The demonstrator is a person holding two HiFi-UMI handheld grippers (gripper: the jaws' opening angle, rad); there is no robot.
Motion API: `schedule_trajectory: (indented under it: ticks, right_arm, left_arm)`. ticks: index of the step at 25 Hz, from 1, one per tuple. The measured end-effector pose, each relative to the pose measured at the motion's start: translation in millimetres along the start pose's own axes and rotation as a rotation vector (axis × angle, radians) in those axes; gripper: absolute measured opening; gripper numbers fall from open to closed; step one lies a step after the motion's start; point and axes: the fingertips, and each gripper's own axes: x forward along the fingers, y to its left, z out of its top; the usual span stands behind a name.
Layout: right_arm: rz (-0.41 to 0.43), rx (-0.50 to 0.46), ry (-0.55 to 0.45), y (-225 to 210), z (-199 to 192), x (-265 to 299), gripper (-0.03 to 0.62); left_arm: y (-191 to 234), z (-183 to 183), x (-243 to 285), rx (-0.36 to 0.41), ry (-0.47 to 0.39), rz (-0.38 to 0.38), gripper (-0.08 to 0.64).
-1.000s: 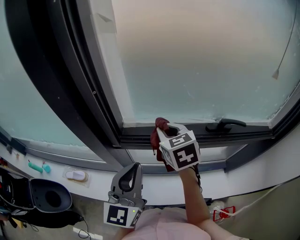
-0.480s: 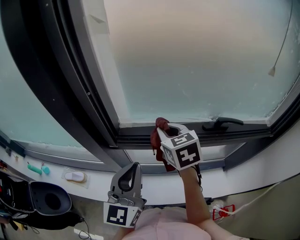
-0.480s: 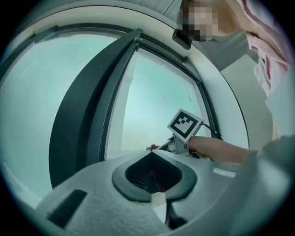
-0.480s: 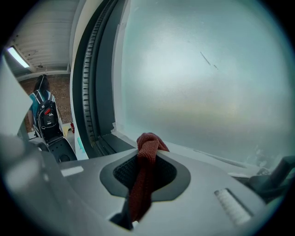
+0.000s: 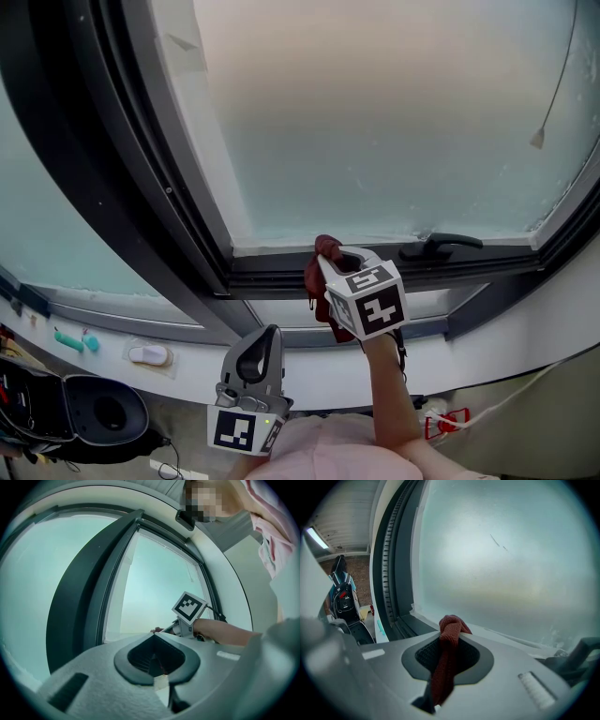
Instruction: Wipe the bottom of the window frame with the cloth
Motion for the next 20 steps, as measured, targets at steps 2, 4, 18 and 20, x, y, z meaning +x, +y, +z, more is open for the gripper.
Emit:
schedule_trajectory:
  ticks: [2, 4, 18, 20]
  right_arm:
    - [-0.002, 0.004, 0.001, -3.2, -0.9, -1.7, 0.055]
    - [-0.005, 0.008, 0.001, -5.8, -1.7, -3.1, 0.055]
    - [-0.017, 0.016, 0.003, -21.1, -6.7, -11.6, 0.055]
    - [-0.020, 0.018, 0.002, -23.5, -7.4, -13.1, 0.055]
  left_arm:
    - [-1.9, 0.0, 1.5, 0.000, 0.000, -0.004, 0.000]
    - [-3.7, 0.0, 3.1, -0.001, -0.001, -0.009, 0.000]
    - [-16.5, -0.5, 11.3, -0.003, 0.000, -0.030, 0.000]
    - [-18.5, -0.5, 11.7, -0.004, -0.001, -0.032, 0.000]
